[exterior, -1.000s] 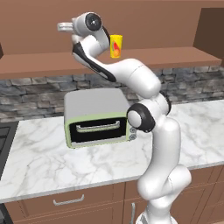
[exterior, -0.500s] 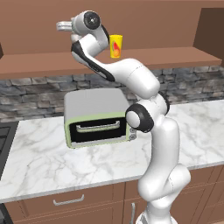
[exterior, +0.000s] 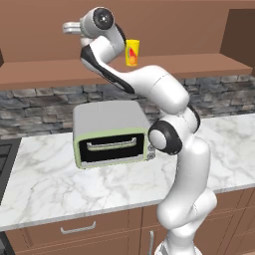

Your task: Open the cabinet directly in front. Then move the liquor and the cup to the dining counter with the candle on it.

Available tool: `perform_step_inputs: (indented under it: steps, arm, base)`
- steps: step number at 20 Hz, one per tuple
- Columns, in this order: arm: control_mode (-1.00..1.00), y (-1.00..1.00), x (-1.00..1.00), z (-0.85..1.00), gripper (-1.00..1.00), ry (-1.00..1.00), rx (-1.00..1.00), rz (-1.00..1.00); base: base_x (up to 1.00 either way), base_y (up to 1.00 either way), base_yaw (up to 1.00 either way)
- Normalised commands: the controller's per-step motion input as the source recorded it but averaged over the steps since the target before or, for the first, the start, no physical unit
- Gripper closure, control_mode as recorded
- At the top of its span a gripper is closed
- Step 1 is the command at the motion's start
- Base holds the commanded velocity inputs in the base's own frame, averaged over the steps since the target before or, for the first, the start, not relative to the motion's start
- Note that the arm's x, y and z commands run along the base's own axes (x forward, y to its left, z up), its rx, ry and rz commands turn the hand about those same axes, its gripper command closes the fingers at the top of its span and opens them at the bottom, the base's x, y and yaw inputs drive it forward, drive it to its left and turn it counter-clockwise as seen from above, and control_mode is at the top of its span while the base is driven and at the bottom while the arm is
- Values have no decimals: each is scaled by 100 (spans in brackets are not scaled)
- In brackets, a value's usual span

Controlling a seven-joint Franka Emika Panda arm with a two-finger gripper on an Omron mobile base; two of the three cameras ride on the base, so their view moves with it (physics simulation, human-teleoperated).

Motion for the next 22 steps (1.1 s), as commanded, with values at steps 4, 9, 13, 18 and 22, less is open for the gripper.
perform_step_inputs:
  steps: [4,9,13,18,22]
  arm:
    - [-100,0,-61,-33,100,-12,0,0]
    - [-100,-18,-81,-86,100,-20,0,0]
    - [-100,-45,-100,-54,100,-15,0,0]
    - [-100,-51,-100,2,100,-3,0,0]
    - [-100,-29,-99,3,100,0,0,0]
  base:
    - [0,0,0]
    - [0,0,0]
    - [0,0,0]
    - [0,0,0]
    - [0,0,0]
